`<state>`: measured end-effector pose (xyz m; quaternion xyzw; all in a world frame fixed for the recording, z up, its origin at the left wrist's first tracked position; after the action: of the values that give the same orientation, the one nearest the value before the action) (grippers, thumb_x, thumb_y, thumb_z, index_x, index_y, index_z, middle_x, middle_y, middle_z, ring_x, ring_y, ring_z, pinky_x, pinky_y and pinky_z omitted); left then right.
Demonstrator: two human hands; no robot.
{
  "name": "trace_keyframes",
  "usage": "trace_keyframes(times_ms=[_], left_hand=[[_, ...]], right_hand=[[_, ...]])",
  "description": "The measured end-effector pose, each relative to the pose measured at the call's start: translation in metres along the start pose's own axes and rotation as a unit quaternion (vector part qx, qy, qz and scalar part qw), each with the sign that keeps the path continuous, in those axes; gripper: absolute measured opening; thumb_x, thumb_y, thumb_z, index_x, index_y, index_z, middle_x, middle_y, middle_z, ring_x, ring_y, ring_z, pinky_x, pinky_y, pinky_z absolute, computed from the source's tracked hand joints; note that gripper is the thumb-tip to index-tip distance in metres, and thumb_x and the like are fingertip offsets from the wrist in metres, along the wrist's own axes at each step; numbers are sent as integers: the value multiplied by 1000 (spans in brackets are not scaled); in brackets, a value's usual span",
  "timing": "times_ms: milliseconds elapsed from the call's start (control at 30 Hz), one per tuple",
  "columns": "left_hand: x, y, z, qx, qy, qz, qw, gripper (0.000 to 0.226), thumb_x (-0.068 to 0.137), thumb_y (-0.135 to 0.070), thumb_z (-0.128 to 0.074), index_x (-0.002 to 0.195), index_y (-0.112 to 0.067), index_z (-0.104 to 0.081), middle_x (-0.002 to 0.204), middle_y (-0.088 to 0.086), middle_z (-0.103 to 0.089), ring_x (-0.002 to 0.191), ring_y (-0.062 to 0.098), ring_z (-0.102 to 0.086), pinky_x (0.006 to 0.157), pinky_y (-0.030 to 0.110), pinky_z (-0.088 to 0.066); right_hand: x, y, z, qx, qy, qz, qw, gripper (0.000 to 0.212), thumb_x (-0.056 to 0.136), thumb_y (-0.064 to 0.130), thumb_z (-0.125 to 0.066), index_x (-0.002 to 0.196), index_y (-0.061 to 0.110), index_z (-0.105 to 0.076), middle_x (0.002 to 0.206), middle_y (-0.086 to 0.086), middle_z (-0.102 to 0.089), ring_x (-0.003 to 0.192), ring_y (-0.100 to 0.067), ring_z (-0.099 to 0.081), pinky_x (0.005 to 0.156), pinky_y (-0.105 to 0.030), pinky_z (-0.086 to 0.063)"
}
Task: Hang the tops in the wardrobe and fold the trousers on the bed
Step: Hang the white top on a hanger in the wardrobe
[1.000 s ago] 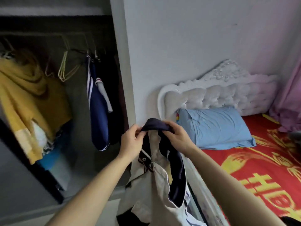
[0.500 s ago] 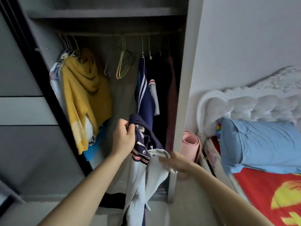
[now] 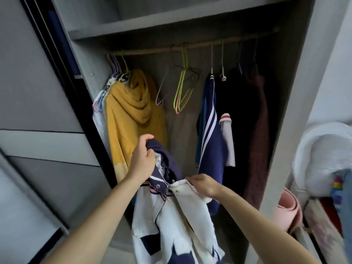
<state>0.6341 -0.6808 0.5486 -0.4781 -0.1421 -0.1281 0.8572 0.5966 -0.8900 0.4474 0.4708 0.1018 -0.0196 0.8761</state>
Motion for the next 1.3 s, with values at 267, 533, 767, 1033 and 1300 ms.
trace_keyframes(times_ms=[267, 533, 767, 1033, 1300], left_hand=[[91, 35, -4, 180, -129, -47, 974, 44, 91, -63, -51, 70, -24, -52, 59, -4, -57, 64, 23, -57, 57, 38, -47], [147, 44, -14, 107, -190, -57, 974, 51, 97, -49, -54, 62, -13, -41, 54, 3, -48, 58, 28, -48, 54, 38, -37], [198, 66, 4, 27, -129, -124, 983, 49, 97, -37, -58, 59, -8, -47, 49, 4, -46, 51, 28, -47, 49, 41, -37], [247, 105, 21, -71, -77, -186, 977, 48, 95, -33, -62, 55, -17, -40, 45, -4, -39, 45, 22, -41, 46, 36, -35], [260, 111, 14, -101, -32, -201, 974, 48, 93, -32, -65, 55, -26, -36, 45, -6, -39, 46, 16, -41, 50, 30, -29]], right_hand=[[89, 52, 43, -36, -137, 145, 979, 42, 104, 42, -45, 66, 25, -45, 66, 8, -53, 68, -16, -52, 69, -37, -43], [137, 121, 101, 198, -333, 166, 907, 26, 101, 48, -45, 98, 26, -60, 77, 15, -62, 68, 11, -56, 57, -7, -40], [179, 171, 130, 151, -416, 103, 891, 72, 86, 79, -36, 131, 26, -56, 117, 10, -60, 105, -7, -57, 85, -28, -44], [208, 186, 126, 115, -495, 57, 859, 27, 96, 48, -52, 111, 29, -65, 98, 18, -65, 94, -3, -61, 78, -25, -48], [215, 190, 118, 130, -479, 28, 868, 29, 100, 44, -50, 94, 27, -73, 86, 7, -70, 77, -9, -62, 64, -20, -48]])
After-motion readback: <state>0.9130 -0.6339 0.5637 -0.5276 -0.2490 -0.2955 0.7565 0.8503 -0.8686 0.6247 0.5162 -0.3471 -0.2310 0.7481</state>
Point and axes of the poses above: each hand's wrist, its own x-axis towards the middle knuckle, its own z-axis out of the back of the hand, y = z × x, the point moved 2 cm from there along x, towards the middle knuckle
